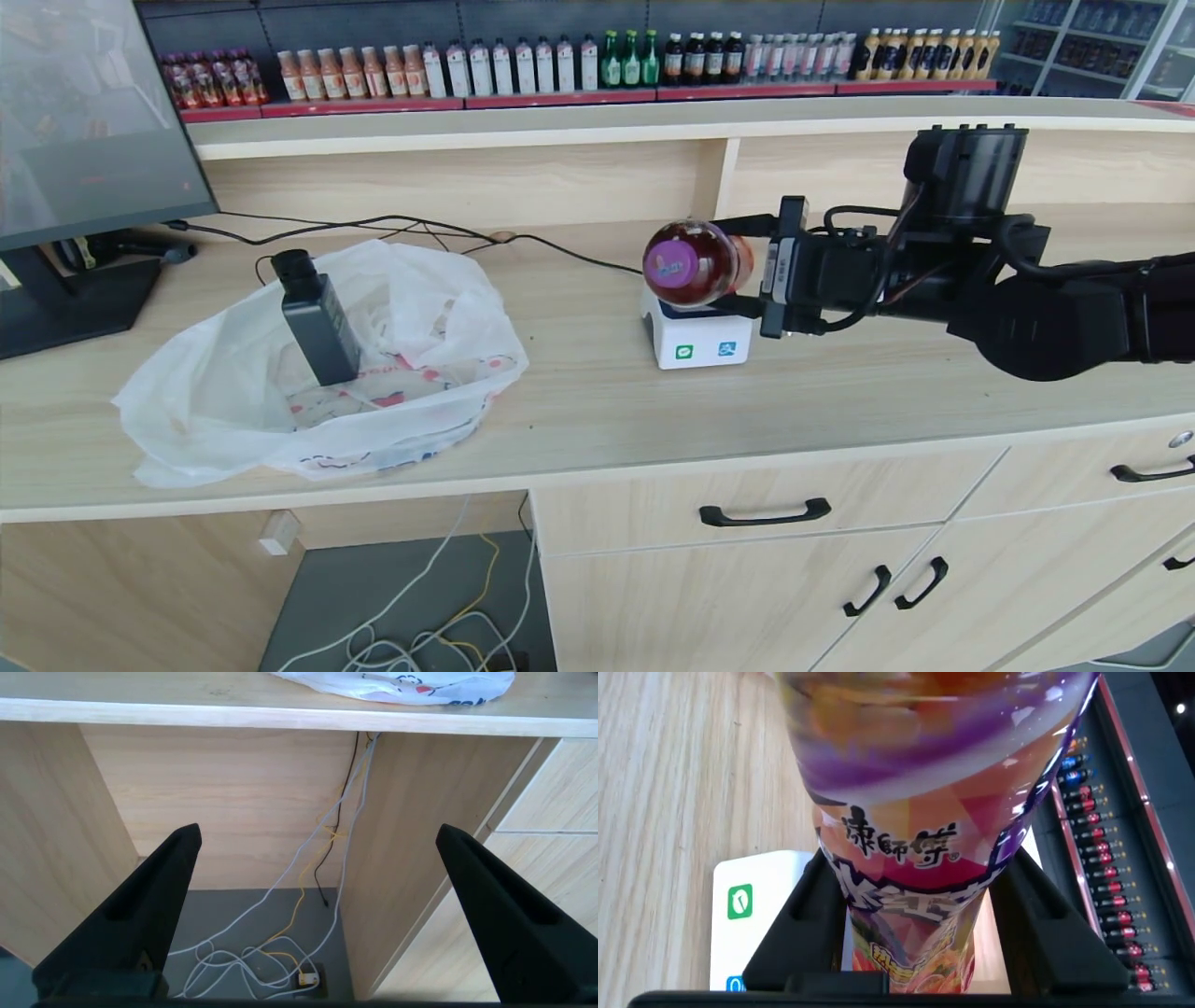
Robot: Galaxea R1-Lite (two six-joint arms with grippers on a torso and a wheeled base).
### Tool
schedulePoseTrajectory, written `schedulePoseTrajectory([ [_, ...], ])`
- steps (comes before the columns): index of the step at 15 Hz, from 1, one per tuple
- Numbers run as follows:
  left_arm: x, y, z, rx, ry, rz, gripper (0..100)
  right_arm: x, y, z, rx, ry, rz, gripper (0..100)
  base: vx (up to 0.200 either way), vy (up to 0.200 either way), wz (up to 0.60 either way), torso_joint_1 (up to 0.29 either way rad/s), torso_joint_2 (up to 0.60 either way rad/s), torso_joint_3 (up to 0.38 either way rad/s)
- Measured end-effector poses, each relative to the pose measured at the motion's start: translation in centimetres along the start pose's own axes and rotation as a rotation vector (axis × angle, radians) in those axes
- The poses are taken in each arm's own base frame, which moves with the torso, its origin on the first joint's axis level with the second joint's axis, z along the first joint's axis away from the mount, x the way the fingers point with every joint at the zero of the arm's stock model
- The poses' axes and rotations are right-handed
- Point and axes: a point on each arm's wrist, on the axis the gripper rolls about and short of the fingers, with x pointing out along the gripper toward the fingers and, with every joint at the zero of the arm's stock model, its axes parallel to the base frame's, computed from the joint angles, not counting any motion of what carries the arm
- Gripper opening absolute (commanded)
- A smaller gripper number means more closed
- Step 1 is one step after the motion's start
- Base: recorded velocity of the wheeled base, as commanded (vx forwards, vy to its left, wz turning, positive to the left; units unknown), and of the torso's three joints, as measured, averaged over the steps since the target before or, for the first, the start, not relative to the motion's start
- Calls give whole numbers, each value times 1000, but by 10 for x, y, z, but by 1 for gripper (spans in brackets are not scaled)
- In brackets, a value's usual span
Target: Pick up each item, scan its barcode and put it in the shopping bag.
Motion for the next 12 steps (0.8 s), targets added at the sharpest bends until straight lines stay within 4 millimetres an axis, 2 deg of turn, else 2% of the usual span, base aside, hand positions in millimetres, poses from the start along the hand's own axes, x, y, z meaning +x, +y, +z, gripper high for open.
schedulePoseTrajectory([
  [12, 0, 0, 0, 0, 0, 0, 100, 2, 1, 2, 18, -5, 1, 0, 0, 0, 0, 0, 0, 0],
])
